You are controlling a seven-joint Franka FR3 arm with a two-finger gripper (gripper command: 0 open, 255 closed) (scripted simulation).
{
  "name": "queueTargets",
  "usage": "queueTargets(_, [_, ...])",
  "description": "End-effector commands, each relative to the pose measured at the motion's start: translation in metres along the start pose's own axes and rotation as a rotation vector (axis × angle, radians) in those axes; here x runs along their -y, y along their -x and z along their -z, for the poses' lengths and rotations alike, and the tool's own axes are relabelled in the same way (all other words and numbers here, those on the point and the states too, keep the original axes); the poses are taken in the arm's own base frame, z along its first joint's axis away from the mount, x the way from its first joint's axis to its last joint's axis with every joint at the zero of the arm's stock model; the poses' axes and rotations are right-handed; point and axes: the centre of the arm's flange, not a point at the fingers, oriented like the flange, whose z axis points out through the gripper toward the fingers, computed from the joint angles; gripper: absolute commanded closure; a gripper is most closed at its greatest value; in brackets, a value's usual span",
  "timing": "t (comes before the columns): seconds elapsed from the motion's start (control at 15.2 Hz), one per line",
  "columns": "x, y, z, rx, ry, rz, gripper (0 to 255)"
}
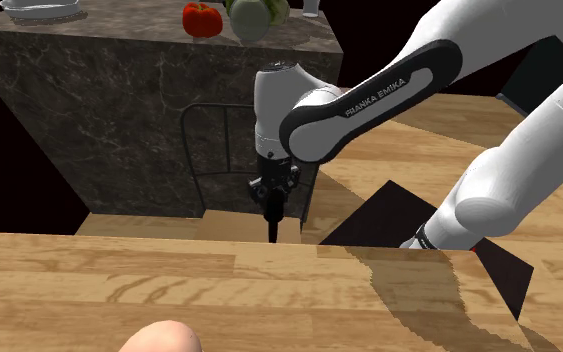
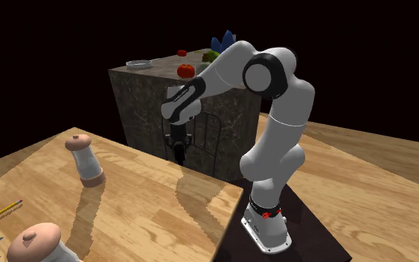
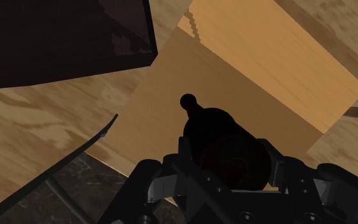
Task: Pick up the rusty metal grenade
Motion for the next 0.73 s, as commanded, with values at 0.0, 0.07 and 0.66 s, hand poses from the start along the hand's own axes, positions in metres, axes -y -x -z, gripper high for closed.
queueTargets(0.0, [0.001,0.003,0.011,0.000,0.000,0.000,255])
queueTargets(0.07, [0.001,0.004,0.017,0.000,0.000,0.000,255])
queueTargets(0.66, [0.002,0.007,0.054,0.000,0.000,0.000,255])
